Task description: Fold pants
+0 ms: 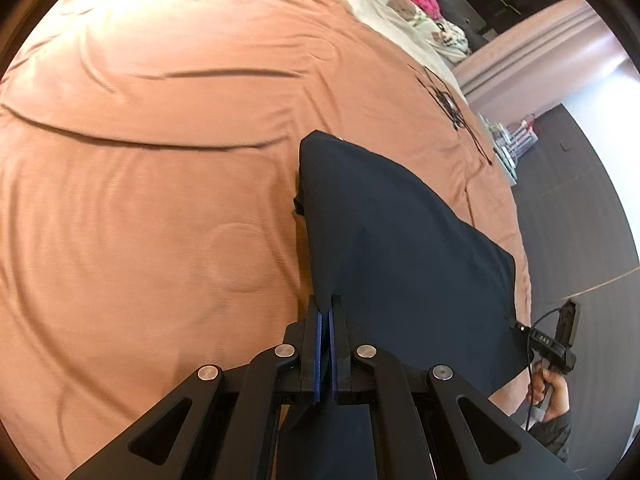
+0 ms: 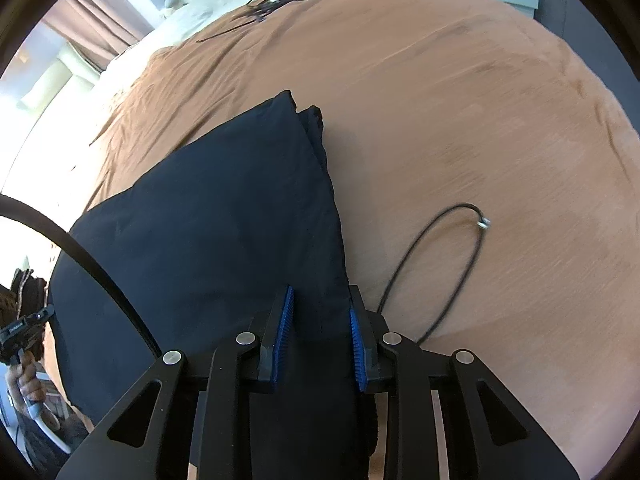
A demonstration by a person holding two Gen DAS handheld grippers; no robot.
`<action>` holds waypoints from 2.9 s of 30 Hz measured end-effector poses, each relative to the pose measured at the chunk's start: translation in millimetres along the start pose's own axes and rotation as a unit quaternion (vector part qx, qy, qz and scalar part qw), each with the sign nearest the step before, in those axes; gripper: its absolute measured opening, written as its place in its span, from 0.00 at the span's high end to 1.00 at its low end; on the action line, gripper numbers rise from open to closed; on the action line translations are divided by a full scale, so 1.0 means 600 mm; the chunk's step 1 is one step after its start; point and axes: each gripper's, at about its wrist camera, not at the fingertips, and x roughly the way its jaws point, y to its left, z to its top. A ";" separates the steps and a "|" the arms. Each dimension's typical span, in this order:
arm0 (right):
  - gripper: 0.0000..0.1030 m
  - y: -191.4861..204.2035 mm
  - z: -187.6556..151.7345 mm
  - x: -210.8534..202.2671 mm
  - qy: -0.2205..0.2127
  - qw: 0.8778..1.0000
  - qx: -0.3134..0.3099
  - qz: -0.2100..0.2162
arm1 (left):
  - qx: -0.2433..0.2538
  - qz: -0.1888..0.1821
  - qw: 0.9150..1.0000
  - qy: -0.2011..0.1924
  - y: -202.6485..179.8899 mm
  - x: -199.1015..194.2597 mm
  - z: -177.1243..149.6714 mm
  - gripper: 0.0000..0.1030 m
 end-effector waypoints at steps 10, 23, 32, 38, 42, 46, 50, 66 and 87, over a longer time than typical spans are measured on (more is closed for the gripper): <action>0.77 0.099 -0.028 0.044 0.017 1.000 -0.013 0.019 | -0.020 0.029 0.999 -0.006 0.103 -0.060 0.024 0.97; 0.77 0.173 -0.062 0.075 0.034 0.999 -0.016 0.029 | -0.028 0.052 0.998 -0.010 0.213 -0.116 0.050 0.97; 0.77 0.170 -0.065 0.082 0.025 0.999 -0.010 0.018 | -0.025 0.058 0.998 0.008 0.243 -0.101 0.057 0.95; 0.77 0.123 -0.063 0.047 0.021 0.999 -0.005 0.036 | -0.021 0.061 0.998 0.018 0.240 -0.093 0.030 0.62; 0.77 0.108 -0.069 0.028 0.014 0.999 -0.005 0.050 | -0.019 0.068 0.997 0.018 0.244 -0.102 0.008 0.61; 0.77 0.100 -0.081 0.026 0.014 0.999 -0.015 0.041 | -0.020 0.082 0.996 0.011 0.250 -0.118 -0.019 0.61; 0.77 0.088 -0.081 0.038 0.013 0.999 -0.018 0.034 | -0.032 0.086 0.996 0.002 0.263 -0.140 -0.047 0.59; 0.77 0.105 -0.109 0.089 -0.006 0.999 -0.008 0.051 | -0.120 0.008 0.992 -0.036 0.324 -0.179 -0.136 0.59; 0.77 0.072 -0.144 0.062 -0.023 0.998 -0.002 0.062 | -0.194 -0.081 0.975 -0.072 0.341 -0.180 -0.192 0.77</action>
